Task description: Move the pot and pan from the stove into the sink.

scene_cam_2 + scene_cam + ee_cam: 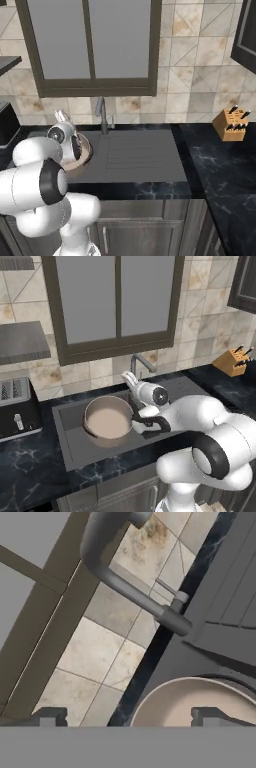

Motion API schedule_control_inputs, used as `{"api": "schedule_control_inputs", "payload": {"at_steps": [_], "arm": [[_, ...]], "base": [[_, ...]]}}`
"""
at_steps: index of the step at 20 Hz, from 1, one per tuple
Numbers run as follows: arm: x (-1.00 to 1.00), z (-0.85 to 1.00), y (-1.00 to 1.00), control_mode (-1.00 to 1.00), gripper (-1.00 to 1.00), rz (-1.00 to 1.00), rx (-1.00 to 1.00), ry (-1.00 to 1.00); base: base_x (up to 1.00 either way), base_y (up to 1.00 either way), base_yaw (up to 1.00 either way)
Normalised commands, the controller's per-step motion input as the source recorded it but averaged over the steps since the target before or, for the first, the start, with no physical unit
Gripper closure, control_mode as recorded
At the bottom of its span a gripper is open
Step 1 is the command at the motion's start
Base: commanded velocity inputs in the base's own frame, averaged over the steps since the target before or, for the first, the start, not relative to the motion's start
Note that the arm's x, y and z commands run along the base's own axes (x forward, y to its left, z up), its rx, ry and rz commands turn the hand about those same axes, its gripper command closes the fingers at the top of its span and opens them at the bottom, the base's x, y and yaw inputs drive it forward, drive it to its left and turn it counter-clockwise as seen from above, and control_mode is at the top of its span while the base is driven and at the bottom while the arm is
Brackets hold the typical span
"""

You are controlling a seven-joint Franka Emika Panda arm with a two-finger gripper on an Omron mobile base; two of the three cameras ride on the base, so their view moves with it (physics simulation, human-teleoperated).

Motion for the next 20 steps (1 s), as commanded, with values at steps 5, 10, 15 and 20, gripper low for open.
{"api": "schedule_control_inputs", "payload": {"at_steps": [5,10,15,20], "arm": [[-0.19,1.0,0.07,-1.0,-1.0,0.0,0.07,0.04],[-0.31,1.0,0.06,-1.0,-1.0,0.01,0.03,0.13],[-0.54,0.8,0.09,-1.0,-1.0,0.06,-0.01,0.23],[-0.84,0.51,0.01,-1.0,-1.0,0.11,-0.06,0.15]], "base": [[0.0,0.0,0.0],[0.0,0.0,0.0],[0.0,0.0,0.0],[0.0,0.0,0.0]]}}
